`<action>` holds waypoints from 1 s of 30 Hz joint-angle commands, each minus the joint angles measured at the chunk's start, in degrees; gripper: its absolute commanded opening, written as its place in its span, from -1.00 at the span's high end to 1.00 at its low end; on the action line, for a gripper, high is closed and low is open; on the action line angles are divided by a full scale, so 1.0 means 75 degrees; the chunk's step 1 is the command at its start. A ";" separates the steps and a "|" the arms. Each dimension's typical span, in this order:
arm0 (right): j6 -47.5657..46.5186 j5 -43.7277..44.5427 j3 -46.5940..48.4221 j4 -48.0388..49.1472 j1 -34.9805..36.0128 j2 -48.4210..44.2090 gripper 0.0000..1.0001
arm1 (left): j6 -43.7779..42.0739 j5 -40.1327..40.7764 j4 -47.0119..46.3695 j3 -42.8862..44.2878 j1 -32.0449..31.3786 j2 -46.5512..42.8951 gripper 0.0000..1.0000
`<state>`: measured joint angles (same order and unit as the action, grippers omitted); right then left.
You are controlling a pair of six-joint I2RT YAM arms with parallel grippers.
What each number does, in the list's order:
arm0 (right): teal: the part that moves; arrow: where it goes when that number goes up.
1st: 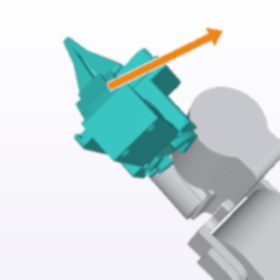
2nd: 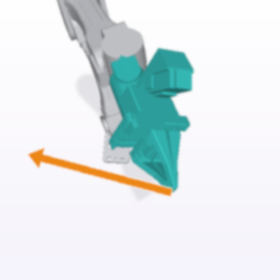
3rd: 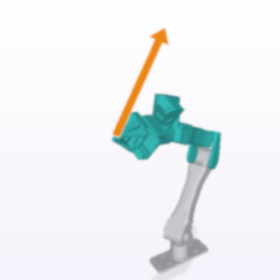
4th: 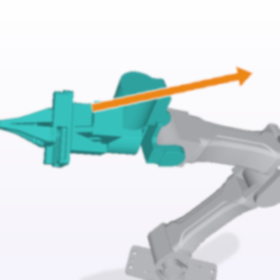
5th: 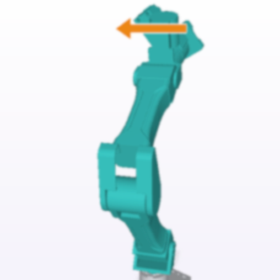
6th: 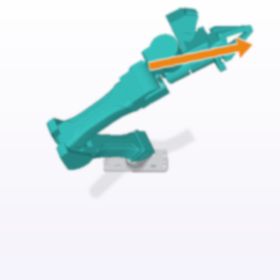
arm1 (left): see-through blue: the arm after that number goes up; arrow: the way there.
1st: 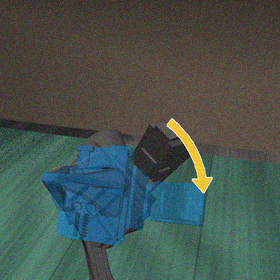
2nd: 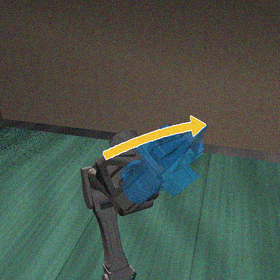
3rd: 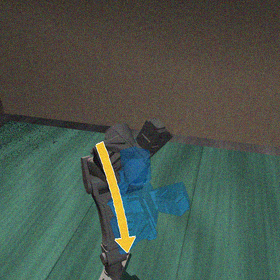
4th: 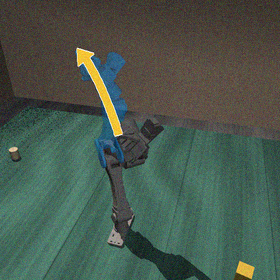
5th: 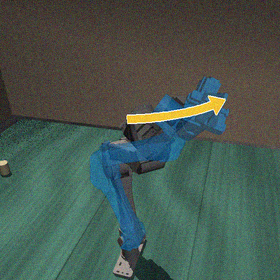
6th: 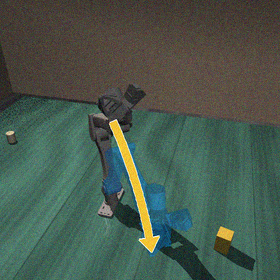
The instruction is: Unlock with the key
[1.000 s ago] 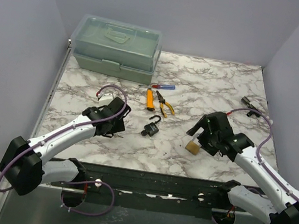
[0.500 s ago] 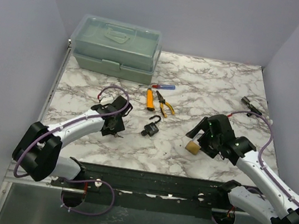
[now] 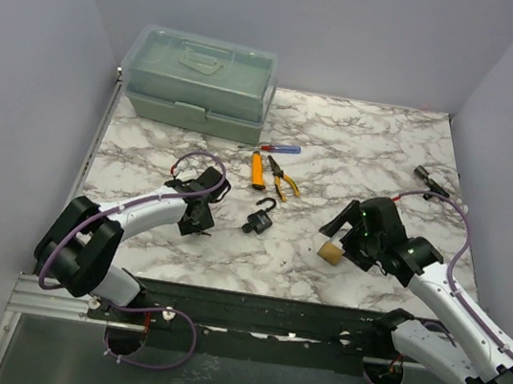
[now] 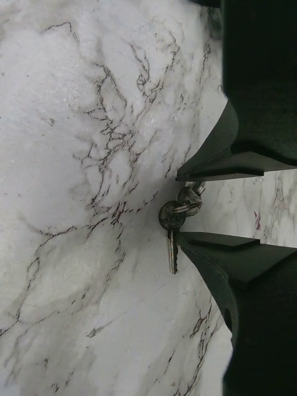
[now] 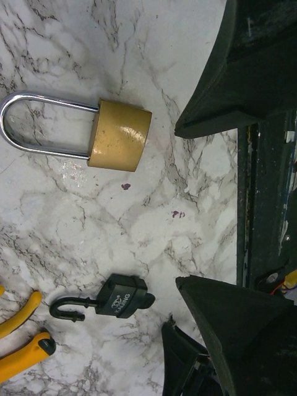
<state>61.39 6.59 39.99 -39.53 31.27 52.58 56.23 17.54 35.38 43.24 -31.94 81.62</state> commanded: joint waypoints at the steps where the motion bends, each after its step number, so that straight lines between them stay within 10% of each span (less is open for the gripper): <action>1: -0.0110 -0.0094 -0.0129 -0.0126 -0.0034 -0.0154 -0.97 | -0.0034 -0.0027 -0.0390 -0.0183 0.0040 0.0082 0.21; 14: -0.0099 -0.0140 -0.0237 -0.0112 -0.0032 -0.0272 -0.97 | -0.0395 -0.0234 -0.0814 -0.0426 0.0088 0.0215 1.00; 30: -0.1212 -0.1983 -0.0509 0.1931 -0.0022 -0.0290 -0.90 | -0.1000 -0.1841 -0.1066 -0.0850 0.0070 -0.1839 1.00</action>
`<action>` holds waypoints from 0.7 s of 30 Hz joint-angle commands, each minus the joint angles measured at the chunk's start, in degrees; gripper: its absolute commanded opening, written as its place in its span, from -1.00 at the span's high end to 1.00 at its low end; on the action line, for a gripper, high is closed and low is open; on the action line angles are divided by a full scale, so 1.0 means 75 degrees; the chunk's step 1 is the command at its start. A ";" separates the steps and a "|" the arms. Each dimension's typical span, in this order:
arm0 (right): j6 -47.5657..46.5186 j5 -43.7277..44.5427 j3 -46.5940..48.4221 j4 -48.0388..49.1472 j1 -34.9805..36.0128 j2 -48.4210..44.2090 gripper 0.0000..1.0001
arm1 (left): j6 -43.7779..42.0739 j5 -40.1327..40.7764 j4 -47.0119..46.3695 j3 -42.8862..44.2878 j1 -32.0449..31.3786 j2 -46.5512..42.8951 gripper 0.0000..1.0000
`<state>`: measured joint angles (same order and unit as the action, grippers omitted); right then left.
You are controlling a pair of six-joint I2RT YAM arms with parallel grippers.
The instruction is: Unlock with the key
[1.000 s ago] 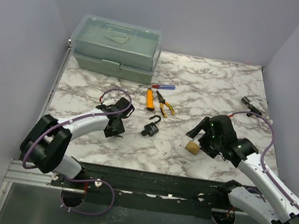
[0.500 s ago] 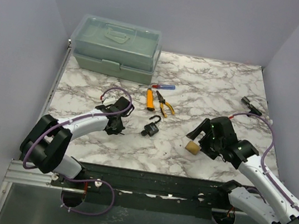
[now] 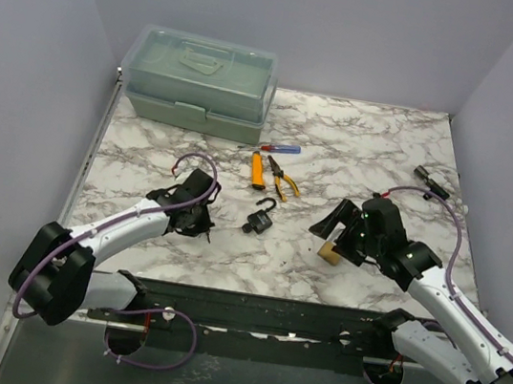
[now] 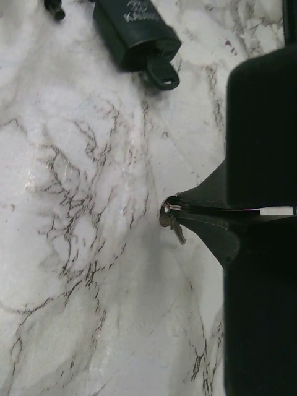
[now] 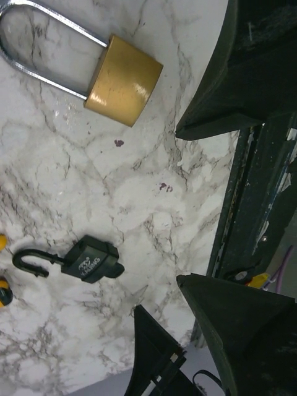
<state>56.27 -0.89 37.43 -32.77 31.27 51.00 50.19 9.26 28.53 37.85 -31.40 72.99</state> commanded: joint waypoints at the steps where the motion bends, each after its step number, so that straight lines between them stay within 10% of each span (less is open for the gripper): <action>1: -0.0570 -0.1231 -0.0220 0.1232 -0.0029 -0.0075 -0.89 | -0.0206 -0.0822 -0.0164 -0.0156 0.0002 -0.0838 1.00; 21: -0.3052 -0.3040 -0.1046 0.5538 0.1495 0.0490 -0.74 | 0.0226 -0.3508 0.0043 0.0411 0.0003 -0.2252 1.00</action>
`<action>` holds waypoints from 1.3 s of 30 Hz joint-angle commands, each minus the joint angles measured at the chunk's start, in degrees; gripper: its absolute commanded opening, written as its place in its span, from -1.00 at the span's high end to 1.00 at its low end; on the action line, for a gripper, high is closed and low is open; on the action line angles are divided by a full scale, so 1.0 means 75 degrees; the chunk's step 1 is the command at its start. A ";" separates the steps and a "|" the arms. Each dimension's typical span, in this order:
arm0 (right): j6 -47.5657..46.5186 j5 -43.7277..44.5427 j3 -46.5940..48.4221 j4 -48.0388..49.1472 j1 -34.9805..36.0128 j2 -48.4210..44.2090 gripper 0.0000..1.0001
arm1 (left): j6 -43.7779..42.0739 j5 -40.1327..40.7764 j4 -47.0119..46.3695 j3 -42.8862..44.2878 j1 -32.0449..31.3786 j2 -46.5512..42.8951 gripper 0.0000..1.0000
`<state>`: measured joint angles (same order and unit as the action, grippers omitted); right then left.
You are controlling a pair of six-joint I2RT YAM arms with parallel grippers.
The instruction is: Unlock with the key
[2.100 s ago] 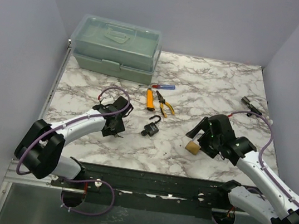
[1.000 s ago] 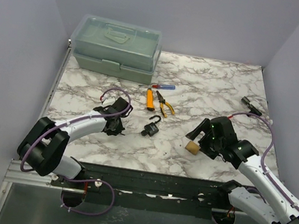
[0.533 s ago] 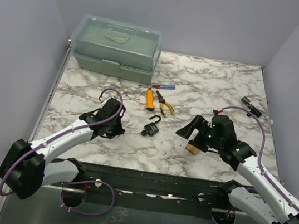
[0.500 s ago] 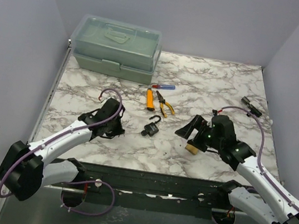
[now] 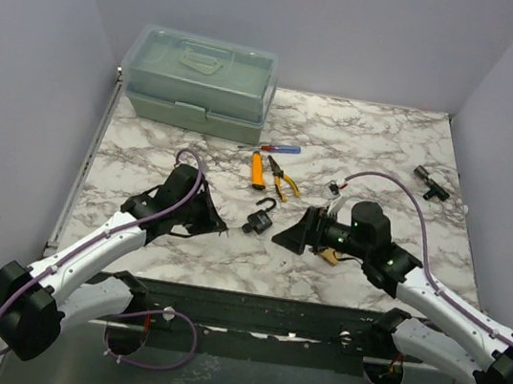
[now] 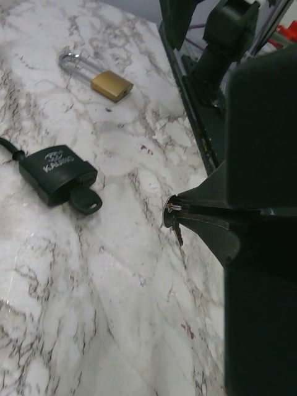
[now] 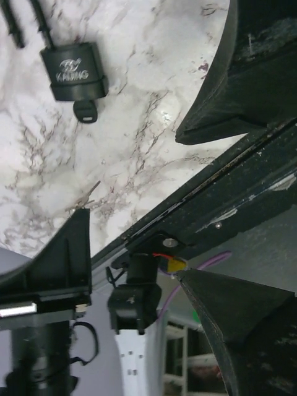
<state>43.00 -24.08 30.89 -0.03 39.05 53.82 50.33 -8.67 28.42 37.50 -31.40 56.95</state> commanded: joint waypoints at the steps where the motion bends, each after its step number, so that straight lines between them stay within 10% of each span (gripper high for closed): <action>1: -0.1483 0.0154 -0.0251 0.1436 0.0571 0.0160 -0.73 | 0.0240 -0.1275 0.0107 0.0533 0.0003 -0.0115 1.00; 16: -0.3888 0.0059 -0.0737 0.4876 0.1513 0.1824 -0.62 | 0.0870 -0.2455 0.0461 0.1194 0.0003 -0.0589 1.00; 39: -0.4739 0.0254 -0.0153 0.5718 0.2000 0.3034 -0.10 | 0.0952 -0.2678 0.0481 0.1387 0.0003 -0.0586 1.00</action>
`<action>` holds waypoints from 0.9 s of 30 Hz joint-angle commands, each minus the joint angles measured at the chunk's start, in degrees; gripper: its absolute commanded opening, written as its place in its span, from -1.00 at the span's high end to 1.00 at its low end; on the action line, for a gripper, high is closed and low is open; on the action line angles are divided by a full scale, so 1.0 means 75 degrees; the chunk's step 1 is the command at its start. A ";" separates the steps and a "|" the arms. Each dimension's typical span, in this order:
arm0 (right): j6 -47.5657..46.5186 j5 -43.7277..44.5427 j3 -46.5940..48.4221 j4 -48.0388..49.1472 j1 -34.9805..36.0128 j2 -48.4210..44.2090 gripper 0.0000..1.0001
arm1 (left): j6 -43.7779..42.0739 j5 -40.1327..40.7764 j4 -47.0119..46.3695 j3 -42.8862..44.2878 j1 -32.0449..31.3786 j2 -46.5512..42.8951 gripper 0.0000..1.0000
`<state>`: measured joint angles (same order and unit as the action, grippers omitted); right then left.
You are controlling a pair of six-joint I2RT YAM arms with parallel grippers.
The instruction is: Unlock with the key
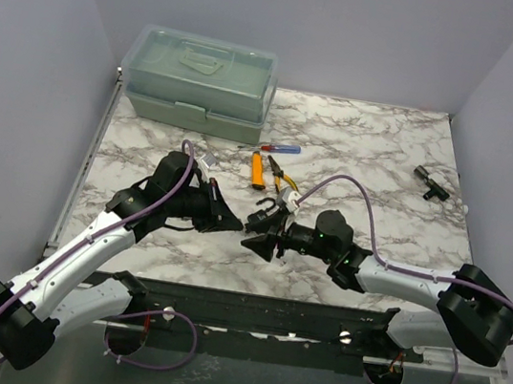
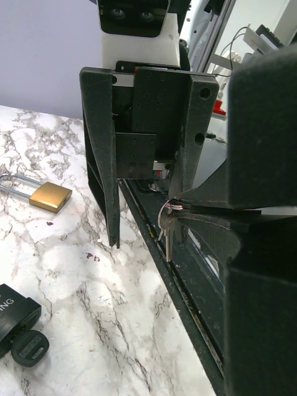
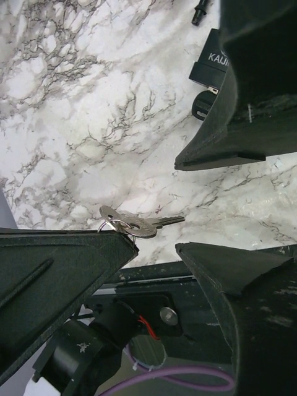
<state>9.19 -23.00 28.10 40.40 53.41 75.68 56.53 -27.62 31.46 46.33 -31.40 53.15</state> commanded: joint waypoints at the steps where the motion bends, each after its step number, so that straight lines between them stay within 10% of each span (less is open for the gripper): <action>1: -0.0257 0.0114 0.0226 0.0338 0.0095 0.0117 -0.08 | 0.0120 -0.0150 0.0073 0.0210 0.0001 -0.0068 1.00; 27: -0.0562 0.0519 0.0320 0.0601 0.0437 0.0267 0.71 | 0.0143 -0.0115 0.0079 0.0157 0.0005 -0.0154 1.00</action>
<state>6.26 -20.75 28.99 42.87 56.01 76.99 56.62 -27.62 31.46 46.39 -31.40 53.12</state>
